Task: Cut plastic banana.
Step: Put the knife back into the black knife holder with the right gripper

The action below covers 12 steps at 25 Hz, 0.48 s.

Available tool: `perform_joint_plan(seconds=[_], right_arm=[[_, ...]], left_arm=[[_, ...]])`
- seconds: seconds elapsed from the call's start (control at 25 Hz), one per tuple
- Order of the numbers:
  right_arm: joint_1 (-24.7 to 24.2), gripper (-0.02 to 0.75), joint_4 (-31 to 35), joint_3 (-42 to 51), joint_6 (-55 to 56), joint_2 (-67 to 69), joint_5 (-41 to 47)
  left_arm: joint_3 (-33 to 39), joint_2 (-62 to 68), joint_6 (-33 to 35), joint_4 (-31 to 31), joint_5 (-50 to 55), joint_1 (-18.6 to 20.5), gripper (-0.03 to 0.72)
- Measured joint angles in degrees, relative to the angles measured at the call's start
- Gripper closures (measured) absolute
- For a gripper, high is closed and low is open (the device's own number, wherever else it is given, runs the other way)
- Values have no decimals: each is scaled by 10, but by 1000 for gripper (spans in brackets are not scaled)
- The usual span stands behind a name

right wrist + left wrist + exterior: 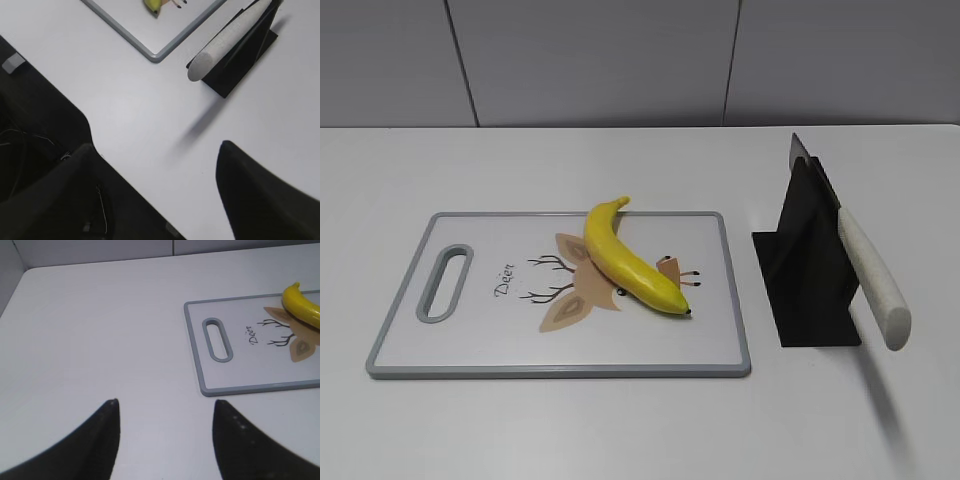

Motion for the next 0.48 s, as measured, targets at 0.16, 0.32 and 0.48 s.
perform_joint_plan(seconds=[0.16,0.32,0.48], right_arm=[[0,162,-1,30,-1,-60,-1],[0,162,-2,35,0,-106,-2],[0,162,-3,35,0,-144,-3]], left_arm=[[0,0,0,0,0,0,115],[0,0,0,0,0,0,115],[0,0,0,0,0,0,115]])
